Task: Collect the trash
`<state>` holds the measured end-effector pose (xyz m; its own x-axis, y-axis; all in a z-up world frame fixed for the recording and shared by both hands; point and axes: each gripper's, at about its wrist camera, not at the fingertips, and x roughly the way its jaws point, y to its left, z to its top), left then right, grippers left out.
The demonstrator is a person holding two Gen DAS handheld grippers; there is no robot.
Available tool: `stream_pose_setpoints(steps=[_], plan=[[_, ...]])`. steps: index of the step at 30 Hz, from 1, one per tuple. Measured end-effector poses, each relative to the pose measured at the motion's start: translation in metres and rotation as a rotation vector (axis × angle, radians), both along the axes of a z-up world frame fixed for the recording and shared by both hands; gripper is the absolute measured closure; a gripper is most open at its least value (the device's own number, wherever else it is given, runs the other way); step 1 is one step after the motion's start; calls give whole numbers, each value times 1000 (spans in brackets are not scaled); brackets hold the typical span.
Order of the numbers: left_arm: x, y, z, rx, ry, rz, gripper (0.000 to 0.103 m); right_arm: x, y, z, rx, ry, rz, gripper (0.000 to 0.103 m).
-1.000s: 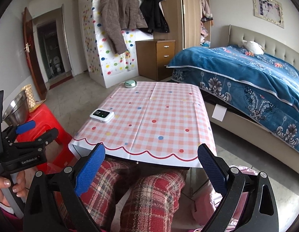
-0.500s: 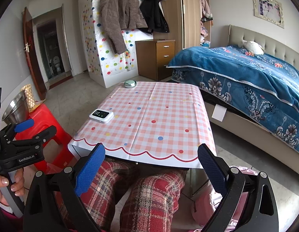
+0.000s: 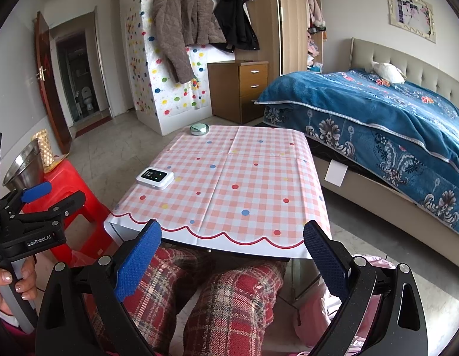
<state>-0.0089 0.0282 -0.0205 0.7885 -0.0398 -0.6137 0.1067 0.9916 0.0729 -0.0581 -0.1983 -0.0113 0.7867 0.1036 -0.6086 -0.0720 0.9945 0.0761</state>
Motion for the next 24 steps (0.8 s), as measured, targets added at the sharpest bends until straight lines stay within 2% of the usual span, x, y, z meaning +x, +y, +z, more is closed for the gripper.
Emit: stream_pose_setpoints(steps=[24], plan=[[1,0,1,3,0,5,7,-1,-2,-1,0,0,0,8]])
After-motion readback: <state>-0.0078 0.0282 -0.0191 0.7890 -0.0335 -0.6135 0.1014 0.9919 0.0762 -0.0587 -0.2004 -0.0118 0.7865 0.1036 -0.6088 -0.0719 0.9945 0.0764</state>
